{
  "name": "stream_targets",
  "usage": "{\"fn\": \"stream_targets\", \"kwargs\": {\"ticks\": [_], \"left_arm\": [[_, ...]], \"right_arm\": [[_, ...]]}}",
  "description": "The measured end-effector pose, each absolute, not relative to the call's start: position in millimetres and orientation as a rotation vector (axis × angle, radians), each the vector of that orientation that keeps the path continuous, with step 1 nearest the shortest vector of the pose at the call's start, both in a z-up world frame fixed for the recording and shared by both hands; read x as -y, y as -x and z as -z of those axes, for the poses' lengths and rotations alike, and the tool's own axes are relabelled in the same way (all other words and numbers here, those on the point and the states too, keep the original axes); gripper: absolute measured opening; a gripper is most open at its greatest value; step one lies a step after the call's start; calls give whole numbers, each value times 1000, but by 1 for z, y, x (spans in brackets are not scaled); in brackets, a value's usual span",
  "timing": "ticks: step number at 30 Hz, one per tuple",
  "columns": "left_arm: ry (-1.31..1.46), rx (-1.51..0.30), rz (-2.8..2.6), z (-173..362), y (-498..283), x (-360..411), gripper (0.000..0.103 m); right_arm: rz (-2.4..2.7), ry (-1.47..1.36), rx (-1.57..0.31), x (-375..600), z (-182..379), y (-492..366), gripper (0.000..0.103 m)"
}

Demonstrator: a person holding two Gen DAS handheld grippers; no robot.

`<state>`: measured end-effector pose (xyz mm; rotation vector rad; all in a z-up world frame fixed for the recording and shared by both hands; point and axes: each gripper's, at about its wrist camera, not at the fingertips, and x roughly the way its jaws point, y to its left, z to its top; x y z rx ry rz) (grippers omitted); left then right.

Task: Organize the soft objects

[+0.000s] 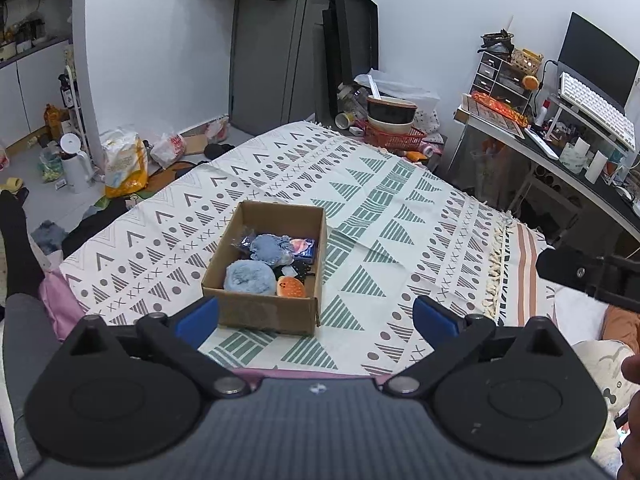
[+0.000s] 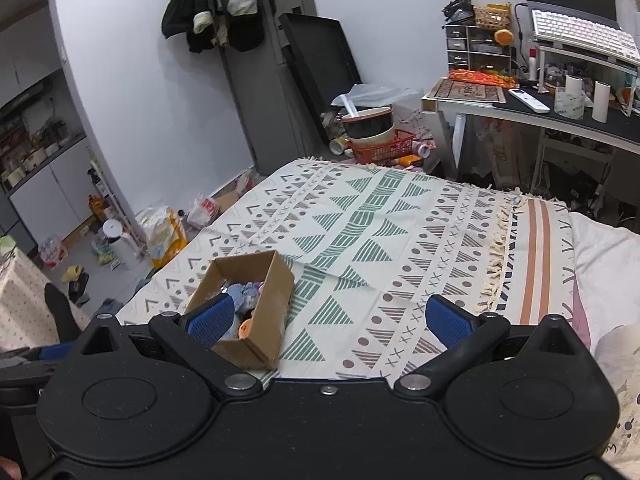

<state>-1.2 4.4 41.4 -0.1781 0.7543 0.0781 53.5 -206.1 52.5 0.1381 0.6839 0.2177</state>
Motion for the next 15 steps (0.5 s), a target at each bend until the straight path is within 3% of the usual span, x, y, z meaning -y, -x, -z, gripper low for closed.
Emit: {"fn": "stream_targets", "kwargs": {"ticks": [15], "left_arm": [[139,-743,-98,-50,21,5,102]], "right_arm": [[-234,-122,-690,216,-56,-37,103]]}}
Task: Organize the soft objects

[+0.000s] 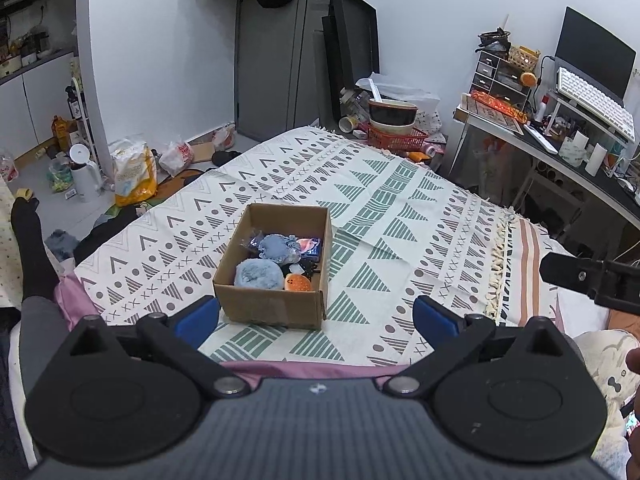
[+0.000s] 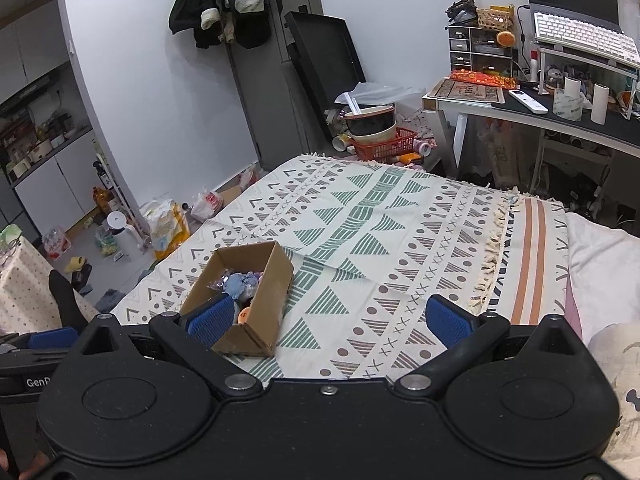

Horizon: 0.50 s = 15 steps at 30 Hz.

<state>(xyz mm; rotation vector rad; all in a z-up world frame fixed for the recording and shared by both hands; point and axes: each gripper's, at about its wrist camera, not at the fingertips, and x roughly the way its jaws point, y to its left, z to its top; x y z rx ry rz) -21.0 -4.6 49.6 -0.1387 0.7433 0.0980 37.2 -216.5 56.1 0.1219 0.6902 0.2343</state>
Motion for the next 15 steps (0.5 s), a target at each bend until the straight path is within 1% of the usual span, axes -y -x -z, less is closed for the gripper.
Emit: {"fn": "stream_targets", "kwargs": {"ticks": [15], "left_arm": [[131,-749,-97,-50,25,15,102]], "right_arm": [[-246,-111,-683,225,-59,-30,103]]}}
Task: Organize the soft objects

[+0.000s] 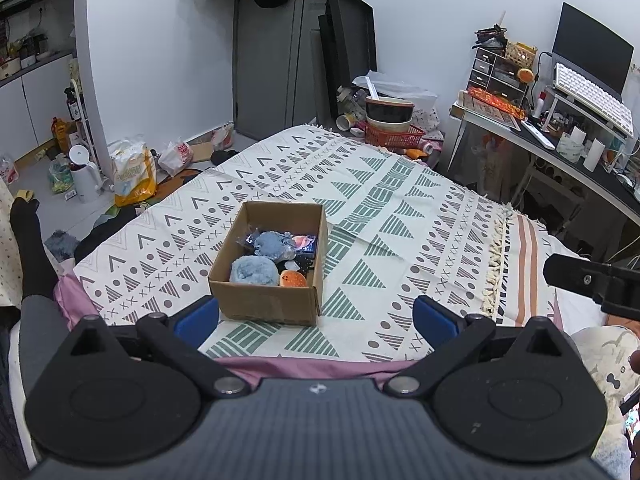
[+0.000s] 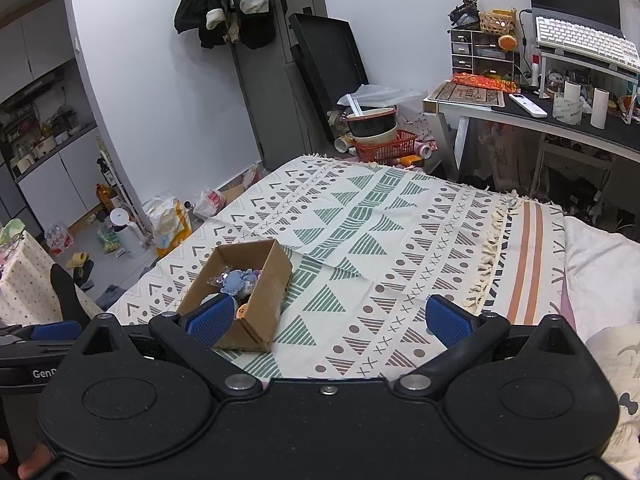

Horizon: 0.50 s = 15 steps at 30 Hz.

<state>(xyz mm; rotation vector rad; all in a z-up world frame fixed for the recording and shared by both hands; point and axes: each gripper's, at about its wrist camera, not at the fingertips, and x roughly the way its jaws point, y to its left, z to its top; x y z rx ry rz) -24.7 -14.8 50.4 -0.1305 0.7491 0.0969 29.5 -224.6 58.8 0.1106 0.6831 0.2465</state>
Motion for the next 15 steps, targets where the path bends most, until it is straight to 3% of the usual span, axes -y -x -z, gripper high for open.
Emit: {"fn": "stream_targets", "kwargs": {"ticks": [15], "left_arm": [[134,-747,-90,-49,25,16,102]], "right_arm": [[-245,-91,-690,219,-56,-28,103]]}}
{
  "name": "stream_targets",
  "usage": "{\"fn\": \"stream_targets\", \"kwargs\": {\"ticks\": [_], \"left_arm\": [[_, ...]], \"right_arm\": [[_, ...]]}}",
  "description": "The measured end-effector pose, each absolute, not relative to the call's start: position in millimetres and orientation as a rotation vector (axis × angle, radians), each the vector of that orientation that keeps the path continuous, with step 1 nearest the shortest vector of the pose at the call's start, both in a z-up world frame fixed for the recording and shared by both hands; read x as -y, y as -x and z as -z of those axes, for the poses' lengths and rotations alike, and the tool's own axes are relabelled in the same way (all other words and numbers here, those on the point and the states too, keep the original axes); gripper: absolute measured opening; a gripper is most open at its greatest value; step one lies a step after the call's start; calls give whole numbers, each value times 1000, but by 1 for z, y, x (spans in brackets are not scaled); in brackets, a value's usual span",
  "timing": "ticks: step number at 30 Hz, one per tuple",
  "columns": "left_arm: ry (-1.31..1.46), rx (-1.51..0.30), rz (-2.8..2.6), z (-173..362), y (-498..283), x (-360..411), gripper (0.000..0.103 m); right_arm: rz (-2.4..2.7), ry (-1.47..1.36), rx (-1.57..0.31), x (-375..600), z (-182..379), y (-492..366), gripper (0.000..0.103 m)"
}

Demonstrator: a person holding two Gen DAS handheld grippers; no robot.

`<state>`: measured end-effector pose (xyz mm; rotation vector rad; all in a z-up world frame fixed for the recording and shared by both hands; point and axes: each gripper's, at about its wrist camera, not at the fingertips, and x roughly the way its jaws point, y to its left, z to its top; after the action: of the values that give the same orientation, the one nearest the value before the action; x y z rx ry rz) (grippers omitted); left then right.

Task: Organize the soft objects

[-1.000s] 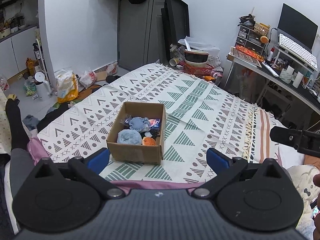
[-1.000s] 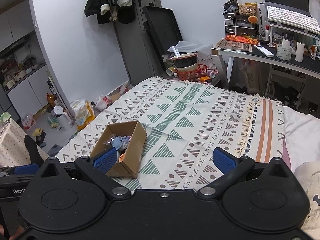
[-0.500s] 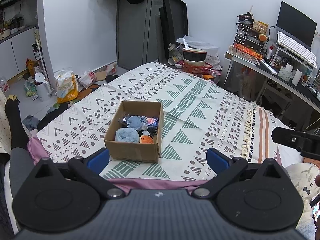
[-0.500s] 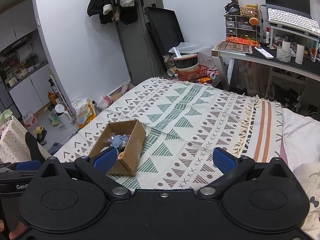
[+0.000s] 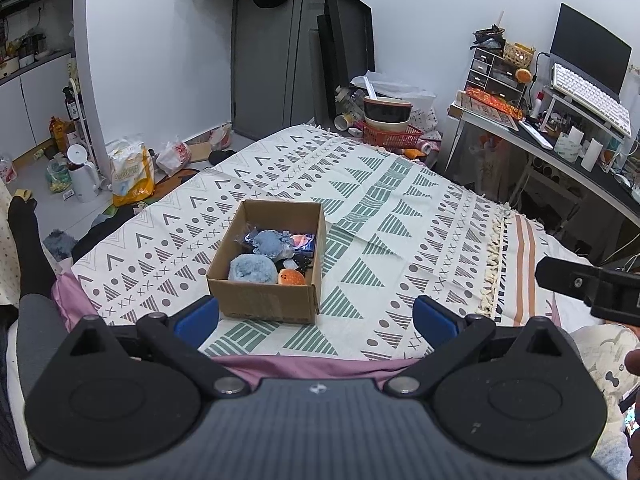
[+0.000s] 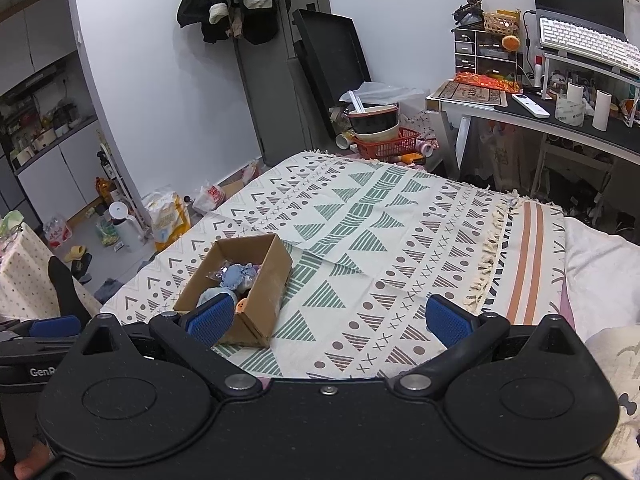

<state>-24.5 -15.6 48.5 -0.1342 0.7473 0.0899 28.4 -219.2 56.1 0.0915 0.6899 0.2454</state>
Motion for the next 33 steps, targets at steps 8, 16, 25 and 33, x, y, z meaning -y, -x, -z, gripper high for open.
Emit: {"fn": "stream_targets", "kwargs": {"ticks": [8,16,25,33], "left_arm": [[137,-746,-83,-47,25,14,102],[138,-747,-85,-47,27,14,102],[136,-746,-83,-47,27,15,102],[134,-748,-88,-48,28,19,102]], "right_arm": [[-237,-82,-687,219,-56,-26,103],[-236,-76,-690,219,-55,-26,103],[-235,-75,-694,220,-55,-25,103],[-235,-73,-699,220,-53,-26,103]]}}
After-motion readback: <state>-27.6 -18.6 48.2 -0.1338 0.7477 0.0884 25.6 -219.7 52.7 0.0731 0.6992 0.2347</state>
